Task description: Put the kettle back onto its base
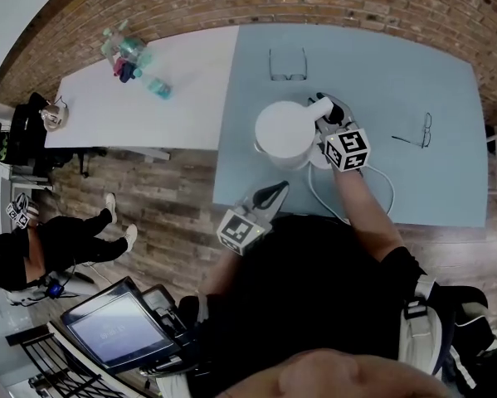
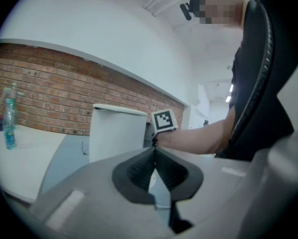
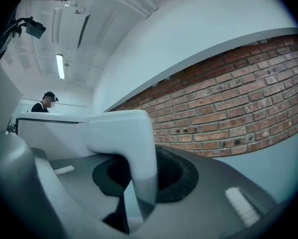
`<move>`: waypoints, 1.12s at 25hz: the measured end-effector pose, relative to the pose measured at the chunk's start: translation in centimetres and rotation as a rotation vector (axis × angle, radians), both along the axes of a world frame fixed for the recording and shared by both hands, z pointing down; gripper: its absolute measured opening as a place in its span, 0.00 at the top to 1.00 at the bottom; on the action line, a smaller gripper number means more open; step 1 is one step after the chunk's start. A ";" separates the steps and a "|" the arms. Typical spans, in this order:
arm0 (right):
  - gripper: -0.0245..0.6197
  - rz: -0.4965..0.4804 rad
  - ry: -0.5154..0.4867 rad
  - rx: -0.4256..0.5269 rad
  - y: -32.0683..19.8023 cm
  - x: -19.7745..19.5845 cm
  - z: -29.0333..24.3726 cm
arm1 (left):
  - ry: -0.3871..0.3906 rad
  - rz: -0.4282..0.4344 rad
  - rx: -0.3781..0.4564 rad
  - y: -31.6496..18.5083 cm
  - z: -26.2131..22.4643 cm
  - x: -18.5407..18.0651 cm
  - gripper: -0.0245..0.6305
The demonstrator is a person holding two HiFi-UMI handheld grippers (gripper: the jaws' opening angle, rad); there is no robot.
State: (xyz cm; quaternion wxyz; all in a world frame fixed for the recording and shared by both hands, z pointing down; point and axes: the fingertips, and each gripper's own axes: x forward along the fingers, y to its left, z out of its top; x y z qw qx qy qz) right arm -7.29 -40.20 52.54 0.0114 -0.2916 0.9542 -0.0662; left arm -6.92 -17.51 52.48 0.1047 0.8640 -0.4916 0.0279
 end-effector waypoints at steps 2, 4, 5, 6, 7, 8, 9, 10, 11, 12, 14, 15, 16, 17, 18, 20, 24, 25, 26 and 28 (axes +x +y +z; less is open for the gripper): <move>0.81 0.028 0.000 -0.001 -0.5 1.1 -0.1 | 0.000 0.021 -0.003 -0.1 0.1 0.4 0.96; 0.81 0.058 0.002 0.002 -0.9 2.2 -0.1 | 0.000 0.044 -0.004 -0.4 0.2 0.8 0.96; 0.81 0.072 0.004 0.006 -1.1 2.8 -0.2 | 0.002 0.055 -0.005 -0.5 0.2 1.0 0.96; 0.81 0.083 0.006 0.008 -1.3 3.3 -0.2 | 0.005 0.065 -0.005 -0.6 0.2 1.3 0.96; 0.81 0.094 0.006 0.010 -1.4 3.8 -0.2 | 0.007 0.075 -0.007 -0.7 0.3 1.6 0.96; 0.81 0.104 0.007 0.011 -1.4 4.3 -0.1 | 0.008 0.086 -0.009 -0.8 0.4 1.9 0.96; 0.81 0.113 0.006 0.012 -1.4 4.9 0.0 | 0.009 0.096 -0.013 -0.7 0.5 2.2 0.96; 0.81 0.122 0.003 0.012 -1.4 5.4 0.0 | 0.008 0.106 -0.016 -0.7 0.5 2.5 0.96; 0.81 0.131 0.001 0.010 -1.4 5.9 0.1 | 0.005 0.115 -0.018 -0.7 0.6 2.6 0.96; 0.81 0.140 -0.001 0.007 -1.5 6.3 0.2 | 0.004 0.122 -0.020 -0.8 0.6 2.8 0.96; 0.81 0.160 -0.001 0.000 -1.6 7.2 0.5 | 0.003 0.134 -0.024 -0.8 0.6 3.0 0.96; 0.81 0.170 0.000 -0.003 -1.7 7.7 0.7 | 0.003 0.140 -0.025 -0.9 0.6 3.1 0.96; 0.81 0.179 0.000 -0.004 -1.7 8.1 0.9 | 0.002 0.145 -0.026 -0.9 0.6 3.2 0.96; 0.81 0.187 0.001 -0.005 -1.8 8.5 1.0 | -0.002 0.152 -0.026 -1.0 0.6 3.3 0.96; 0.81 0.196 0.001 -0.005 -1.9 8.9 1.1 | -0.007 0.158 -0.025 -1.0 0.6 3.4 0.96; 0.81 0.215 0.001 -0.003 -2.1 9.8 1.3 | -0.011 0.167 -0.023 -1.1 0.6 3.5 0.96; 0.81 0.258 0.002 0.001 -2.7 11.7 1.3 | -0.012 0.182 -0.023 -1.5 0.5 3.7 0.96; 0.81 0.269 0.002 0.001 -2.8 12.2 1.3 | -0.013 0.185 -0.023 -1.5 0.5 3.7 0.96; 0.81 0.279 0.001 0.000 -2.9 12.7 1.4 | -0.013 0.187 -0.023 -1.6 0.4 3.8 0.96; 0.81 0.300 -0.003 -0.004 -3.2 13.5 1.5 | -0.015 0.193 -0.024 -1.6 0.4 3.8 0.96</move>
